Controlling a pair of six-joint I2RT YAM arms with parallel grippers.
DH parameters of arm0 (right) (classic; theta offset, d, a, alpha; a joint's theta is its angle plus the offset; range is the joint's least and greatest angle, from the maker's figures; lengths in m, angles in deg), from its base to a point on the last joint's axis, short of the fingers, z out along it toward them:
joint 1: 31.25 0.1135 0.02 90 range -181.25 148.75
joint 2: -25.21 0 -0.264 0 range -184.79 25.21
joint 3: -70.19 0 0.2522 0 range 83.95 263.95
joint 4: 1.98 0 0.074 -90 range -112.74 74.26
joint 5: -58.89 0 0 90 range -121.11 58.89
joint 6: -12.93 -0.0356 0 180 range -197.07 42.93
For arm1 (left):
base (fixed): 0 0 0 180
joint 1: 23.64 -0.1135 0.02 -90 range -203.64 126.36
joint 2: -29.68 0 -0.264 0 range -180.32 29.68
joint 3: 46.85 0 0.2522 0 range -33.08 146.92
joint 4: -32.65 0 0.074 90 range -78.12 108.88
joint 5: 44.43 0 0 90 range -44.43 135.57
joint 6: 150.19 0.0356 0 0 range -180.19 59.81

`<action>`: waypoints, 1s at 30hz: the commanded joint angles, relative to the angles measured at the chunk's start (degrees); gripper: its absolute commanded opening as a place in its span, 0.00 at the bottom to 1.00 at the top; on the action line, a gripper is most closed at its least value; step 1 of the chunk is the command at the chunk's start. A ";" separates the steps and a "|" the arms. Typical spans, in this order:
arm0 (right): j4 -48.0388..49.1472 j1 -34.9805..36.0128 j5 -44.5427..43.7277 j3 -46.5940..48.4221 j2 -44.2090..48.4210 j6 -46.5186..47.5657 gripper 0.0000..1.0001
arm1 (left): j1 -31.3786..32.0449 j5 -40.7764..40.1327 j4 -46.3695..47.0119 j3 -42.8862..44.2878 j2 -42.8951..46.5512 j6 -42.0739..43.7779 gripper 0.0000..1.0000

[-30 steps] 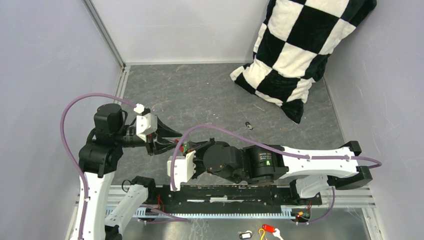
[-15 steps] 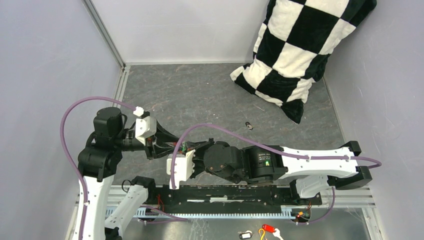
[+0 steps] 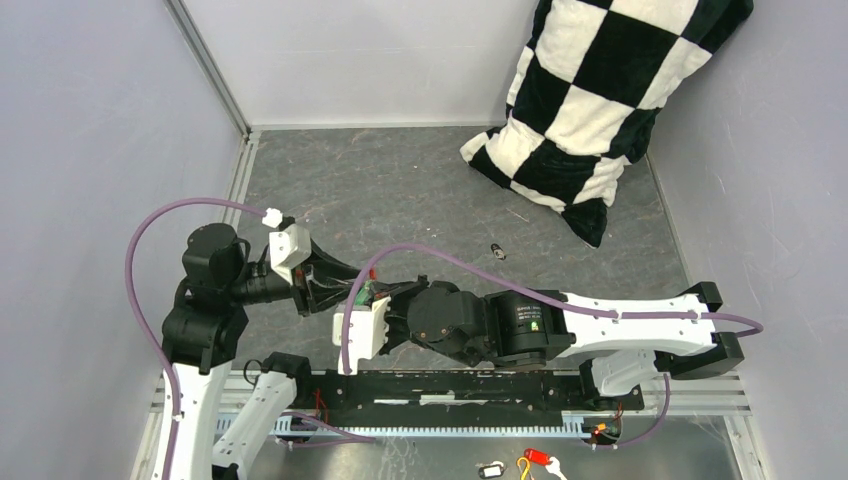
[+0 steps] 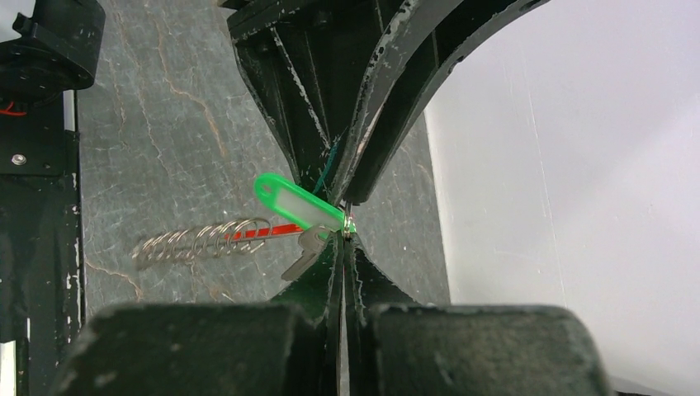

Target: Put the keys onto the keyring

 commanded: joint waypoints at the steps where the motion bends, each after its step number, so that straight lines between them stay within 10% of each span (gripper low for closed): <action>1: 2.45 0.16 0.60 3.11 -0.05 -1.12 0.00 | 0.08 2.64 6.15 -0.42 -0.54 -6.85 0.37; 17: 3.14 0.19 0.10 2.52 0.90 -2.20 0.00 | 0.08 5.85 6.34 -2.22 0.94 -6.44 0.02; 30: 12.63 -5.15 5.35 -10.82 10.08 -14.96 0.00 | 0.08 8.10 6.33 -2.16 3.64 -1.73 0.02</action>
